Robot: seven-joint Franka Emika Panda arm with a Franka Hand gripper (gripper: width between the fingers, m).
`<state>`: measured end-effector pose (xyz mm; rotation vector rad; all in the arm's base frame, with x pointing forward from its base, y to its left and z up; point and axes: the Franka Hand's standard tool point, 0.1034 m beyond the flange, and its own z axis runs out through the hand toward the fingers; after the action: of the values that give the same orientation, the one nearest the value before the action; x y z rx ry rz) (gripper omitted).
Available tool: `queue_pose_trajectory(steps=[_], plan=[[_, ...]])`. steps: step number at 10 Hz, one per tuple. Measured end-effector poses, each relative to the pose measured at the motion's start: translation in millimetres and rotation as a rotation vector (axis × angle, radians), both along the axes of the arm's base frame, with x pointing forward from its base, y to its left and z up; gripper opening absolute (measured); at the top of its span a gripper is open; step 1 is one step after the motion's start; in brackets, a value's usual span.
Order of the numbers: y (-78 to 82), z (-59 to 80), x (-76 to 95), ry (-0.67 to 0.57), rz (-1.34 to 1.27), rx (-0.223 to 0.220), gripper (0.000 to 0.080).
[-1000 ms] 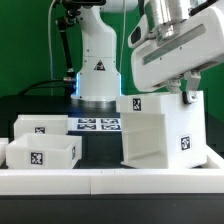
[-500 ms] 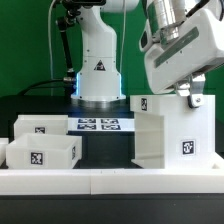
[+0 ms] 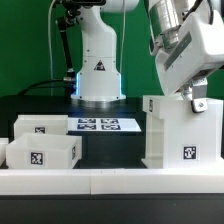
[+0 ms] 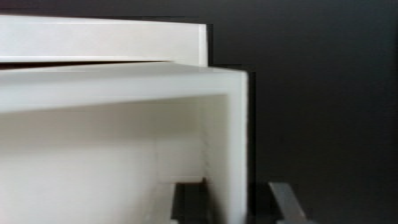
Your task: Assemble drawer
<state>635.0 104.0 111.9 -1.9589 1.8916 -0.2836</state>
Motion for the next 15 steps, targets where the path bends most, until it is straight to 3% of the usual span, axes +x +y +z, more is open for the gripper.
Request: queue_pose_trajectory(steps=[2, 4, 5, 6, 7, 8, 11, 13, 15], plan=[[0.0, 0.0, 0.0, 0.0, 0.0, 0.0, 0.0068], [0.0, 0.0, 0.0, 0.0, 0.0, 0.0, 0.0335], [0.0, 0.0, 0.0, 0.0, 0.0, 0.0, 0.0335], [0.0, 0.0, 0.0, 0.0, 0.0, 0.0, 0.0536], [0.0, 0.0, 0.0, 0.0, 0.0, 0.0, 0.0536], [0.0, 0.0, 0.0, 0.0, 0.0, 0.0, 0.0615], [-0.3, 2.8, 1.9, -0.007, 0.001, -0.001, 0.0648], [-6.7, 7.1, -4.0, -0.02, 0.079, -0.042, 0.0649], [-10.1, 8.3, -9.0, -0.021, 0.067, -0.041, 0.0649]])
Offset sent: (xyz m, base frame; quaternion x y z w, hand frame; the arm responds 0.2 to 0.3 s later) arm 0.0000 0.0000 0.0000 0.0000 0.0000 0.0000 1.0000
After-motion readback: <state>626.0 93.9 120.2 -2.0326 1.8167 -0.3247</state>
